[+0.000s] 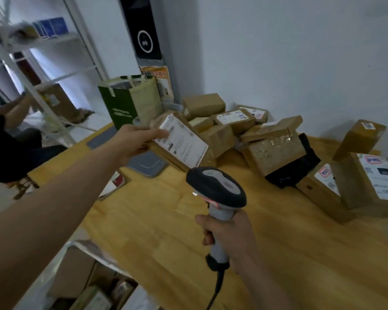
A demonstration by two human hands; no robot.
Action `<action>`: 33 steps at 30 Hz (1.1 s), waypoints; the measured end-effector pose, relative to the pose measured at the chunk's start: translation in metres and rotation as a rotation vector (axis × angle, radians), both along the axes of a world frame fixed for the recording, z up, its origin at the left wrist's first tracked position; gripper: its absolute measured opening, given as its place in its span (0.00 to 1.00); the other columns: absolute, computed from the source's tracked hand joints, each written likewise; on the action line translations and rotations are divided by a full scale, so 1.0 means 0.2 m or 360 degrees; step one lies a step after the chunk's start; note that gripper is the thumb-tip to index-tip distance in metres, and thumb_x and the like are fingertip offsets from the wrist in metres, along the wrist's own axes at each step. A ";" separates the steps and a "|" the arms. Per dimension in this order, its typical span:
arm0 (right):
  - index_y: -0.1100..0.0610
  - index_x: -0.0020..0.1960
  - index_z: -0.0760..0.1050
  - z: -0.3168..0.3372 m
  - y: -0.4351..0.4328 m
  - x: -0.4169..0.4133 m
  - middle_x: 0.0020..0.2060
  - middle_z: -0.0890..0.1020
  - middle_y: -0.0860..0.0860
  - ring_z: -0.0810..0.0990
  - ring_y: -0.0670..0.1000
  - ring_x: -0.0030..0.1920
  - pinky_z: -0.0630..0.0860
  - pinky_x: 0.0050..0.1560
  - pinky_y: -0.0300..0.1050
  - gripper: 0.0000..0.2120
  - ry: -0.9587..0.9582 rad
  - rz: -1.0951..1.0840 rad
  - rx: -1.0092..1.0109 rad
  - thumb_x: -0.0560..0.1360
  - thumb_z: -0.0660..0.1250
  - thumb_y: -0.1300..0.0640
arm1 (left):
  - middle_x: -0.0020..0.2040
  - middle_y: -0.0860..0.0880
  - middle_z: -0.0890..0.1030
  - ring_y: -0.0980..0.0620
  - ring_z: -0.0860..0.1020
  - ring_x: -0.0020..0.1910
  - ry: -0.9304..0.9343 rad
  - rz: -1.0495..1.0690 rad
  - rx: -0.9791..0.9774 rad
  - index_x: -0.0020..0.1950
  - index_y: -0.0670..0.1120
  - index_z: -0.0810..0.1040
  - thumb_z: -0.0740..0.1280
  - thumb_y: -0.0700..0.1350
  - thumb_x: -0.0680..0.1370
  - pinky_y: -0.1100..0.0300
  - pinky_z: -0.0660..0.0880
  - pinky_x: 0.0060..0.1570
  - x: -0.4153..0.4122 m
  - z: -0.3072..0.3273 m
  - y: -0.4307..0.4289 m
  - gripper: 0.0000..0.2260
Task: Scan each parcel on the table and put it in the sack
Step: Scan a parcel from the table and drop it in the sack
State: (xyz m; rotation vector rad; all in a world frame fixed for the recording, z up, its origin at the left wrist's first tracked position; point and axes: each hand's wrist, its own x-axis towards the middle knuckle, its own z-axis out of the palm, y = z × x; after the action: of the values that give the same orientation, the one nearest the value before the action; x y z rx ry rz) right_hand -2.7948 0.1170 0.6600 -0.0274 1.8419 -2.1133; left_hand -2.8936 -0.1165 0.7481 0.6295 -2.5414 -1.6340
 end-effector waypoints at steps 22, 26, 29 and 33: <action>0.62 0.39 0.75 0.11 -0.46 0.33 0.20 0.75 0.46 0.73 0.43 0.22 0.72 0.26 0.34 0.06 0.0377 0.0435 0.0586 0.71 0.71 0.62 | 0.46 0.46 0.85 0.48 0.80 0.53 -0.0202 0.0297 -0.0112 0.47 0.45 0.82 0.78 0.52 0.66 0.48 0.74 0.62 0.66 -0.12 -0.60 0.16; 0.62 0.41 0.76 0.10 -0.49 0.35 0.20 0.74 0.47 0.73 0.44 0.22 0.73 0.27 0.37 0.05 0.0370 0.0475 0.0606 0.71 0.71 0.62 | 0.45 0.46 0.84 0.48 0.81 0.52 -0.0198 0.0308 -0.0117 0.51 0.43 0.83 0.78 0.52 0.67 0.49 0.75 0.61 0.70 -0.11 -0.62 0.18; 0.63 0.42 0.76 0.09 -0.51 0.35 0.20 0.74 0.47 0.73 0.45 0.22 0.73 0.28 0.38 0.05 0.0381 0.0487 0.0618 0.71 0.71 0.63 | 0.42 0.49 0.81 0.48 0.78 0.53 -0.0190 0.0362 -0.0122 0.58 0.42 0.80 0.77 0.50 0.68 0.50 0.74 0.62 0.72 -0.10 -0.63 0.22; 0.62 0.39 0.75 0.10 -0.53 0.36 0.19 0.73 0.46 0.73 0.44 0.22 0.73 0.28 0.39 0.05 0.0419 0.0511 0.0639 0.71 0.71 0.63 | 0.40 0.51 0.78 0.48 0.77 0.54 -0.0206 0.0401 -0.0128 0.61 0.38 0.77 0.76 0.50 0.70 0.53 0.73 0.59 0.74 -0.12 -0.64 0.25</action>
State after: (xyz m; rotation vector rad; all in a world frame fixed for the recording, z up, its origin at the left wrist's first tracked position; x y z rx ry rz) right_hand -2.7221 0.0110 0.6791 -0.4896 2.2075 -1.5574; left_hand -2.7463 -0.2454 0.7250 1.0302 -2.4732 -1.4442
